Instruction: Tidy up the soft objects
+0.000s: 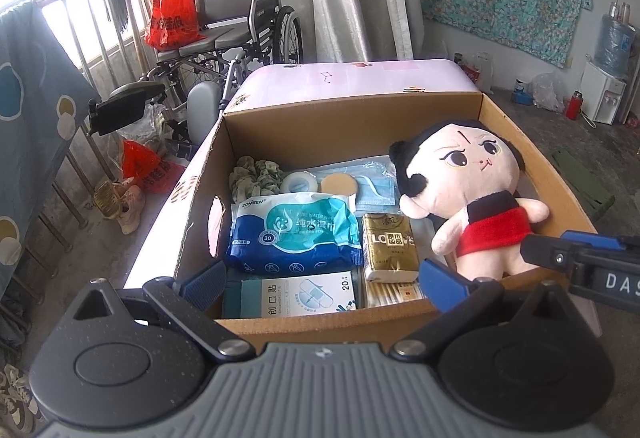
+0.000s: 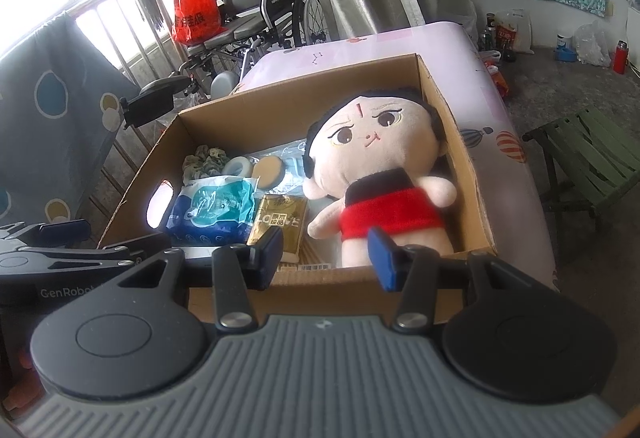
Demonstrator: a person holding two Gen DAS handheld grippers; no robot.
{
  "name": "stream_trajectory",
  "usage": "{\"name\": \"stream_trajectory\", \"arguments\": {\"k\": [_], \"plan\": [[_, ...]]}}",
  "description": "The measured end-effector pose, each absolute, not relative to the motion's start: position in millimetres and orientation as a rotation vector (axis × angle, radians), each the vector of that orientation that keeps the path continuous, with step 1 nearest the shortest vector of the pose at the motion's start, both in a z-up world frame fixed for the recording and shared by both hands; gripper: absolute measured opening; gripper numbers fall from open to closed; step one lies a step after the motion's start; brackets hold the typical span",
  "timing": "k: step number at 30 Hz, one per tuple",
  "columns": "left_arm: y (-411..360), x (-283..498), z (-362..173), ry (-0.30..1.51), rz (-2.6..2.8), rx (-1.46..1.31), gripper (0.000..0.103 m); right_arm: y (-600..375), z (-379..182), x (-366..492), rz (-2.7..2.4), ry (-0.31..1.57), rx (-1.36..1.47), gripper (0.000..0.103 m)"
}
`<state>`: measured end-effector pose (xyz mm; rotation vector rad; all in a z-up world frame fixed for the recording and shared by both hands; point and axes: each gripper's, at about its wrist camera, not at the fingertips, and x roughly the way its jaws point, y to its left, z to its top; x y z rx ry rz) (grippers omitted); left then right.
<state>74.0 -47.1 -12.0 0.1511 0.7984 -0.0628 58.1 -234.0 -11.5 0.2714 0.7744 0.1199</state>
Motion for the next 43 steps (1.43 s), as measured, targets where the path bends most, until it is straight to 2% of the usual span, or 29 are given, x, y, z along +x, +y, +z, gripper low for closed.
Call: {"name": "stream_trajectory", "arguments": {"k": [43], "plan": [[-47.9, 75.5, -18.4, 0.774, -0.035, 0.16, 0.103, -238.2, -17.7, 56.5, 0.107, 0.791, 0.28, 0.047]]}}
